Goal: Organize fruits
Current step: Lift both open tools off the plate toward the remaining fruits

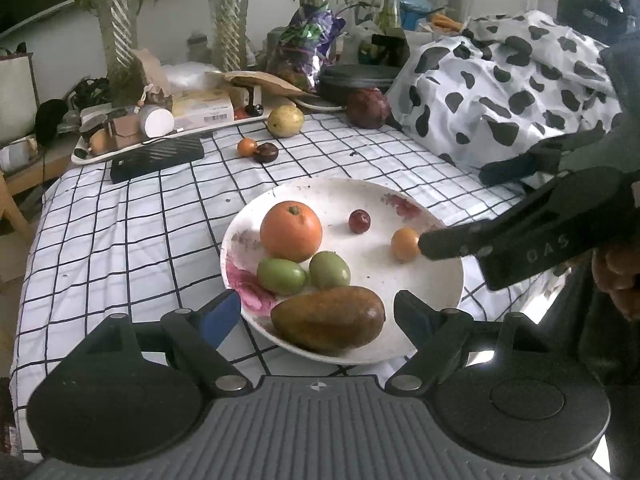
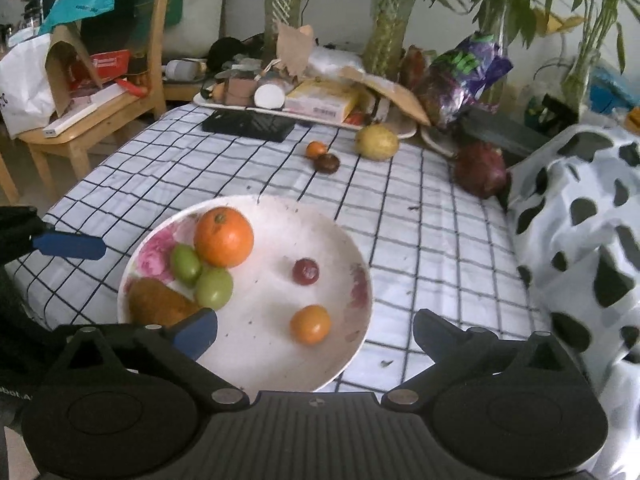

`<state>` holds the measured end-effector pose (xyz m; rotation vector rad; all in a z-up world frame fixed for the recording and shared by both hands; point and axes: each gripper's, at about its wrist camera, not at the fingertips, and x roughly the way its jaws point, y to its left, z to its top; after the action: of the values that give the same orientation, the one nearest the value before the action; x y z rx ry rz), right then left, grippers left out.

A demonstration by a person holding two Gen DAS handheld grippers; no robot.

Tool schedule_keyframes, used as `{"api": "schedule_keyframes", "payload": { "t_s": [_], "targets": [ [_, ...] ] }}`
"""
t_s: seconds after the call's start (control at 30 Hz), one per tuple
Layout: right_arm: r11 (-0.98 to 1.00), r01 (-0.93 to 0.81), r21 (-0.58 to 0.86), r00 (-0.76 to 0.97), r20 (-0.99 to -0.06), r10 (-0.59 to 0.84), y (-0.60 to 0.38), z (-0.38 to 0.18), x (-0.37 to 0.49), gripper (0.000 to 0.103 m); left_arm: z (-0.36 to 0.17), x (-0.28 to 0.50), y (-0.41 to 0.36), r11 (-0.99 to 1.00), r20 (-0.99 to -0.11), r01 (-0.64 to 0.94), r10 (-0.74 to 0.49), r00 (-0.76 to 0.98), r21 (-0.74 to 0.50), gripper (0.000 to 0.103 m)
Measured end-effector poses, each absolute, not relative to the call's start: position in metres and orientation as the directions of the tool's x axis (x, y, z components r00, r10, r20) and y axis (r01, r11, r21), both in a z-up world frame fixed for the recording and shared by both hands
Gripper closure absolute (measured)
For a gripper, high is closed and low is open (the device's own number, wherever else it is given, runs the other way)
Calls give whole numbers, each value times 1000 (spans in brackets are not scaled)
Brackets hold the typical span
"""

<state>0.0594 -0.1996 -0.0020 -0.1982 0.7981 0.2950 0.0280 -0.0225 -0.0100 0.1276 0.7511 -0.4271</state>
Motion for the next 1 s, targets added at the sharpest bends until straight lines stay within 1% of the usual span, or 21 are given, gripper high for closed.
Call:
{"api": "schedule_keyframes", "payload": {
  "t_s": [0.1,0.2,0.27,0.5,0.7,0.77,1.0],
  "targets": [
    [940,-334,-64,686,-701,196,-200,5,58,0,-9,29,-20,911,-677,410,-335,656,-53,20],
    [946,-322,-49,684,-703,196,-203,-3,61,0,-7,28,-19,910,-668,411,-338,663,-52,20],
    [948,-309,-68,680,-713,171,-203,-10,64,0,-7,29,-20,910,-662,411,-340,668,-54,20],
    [939,-324,-112,721,-672,169,-206,-11,62,0,-5,41,-19,914,-641,390,-366,675,-111,20],
    [953,-294,-73,738,-650,179,-218,-9,75,0,-6,54,-25,910,-626,411,-354,695,-58,20],
    [956,-287,-67,744,-644,178,-221,-8,81,0,-6,59,-24,909,-619,413,-357,699,-58,20],
    [957,-276,-90,756,-635,158,-226,-11,102,0,-4,82,-21,912,-587,407,-354,728,-46,20]
  ]
}}
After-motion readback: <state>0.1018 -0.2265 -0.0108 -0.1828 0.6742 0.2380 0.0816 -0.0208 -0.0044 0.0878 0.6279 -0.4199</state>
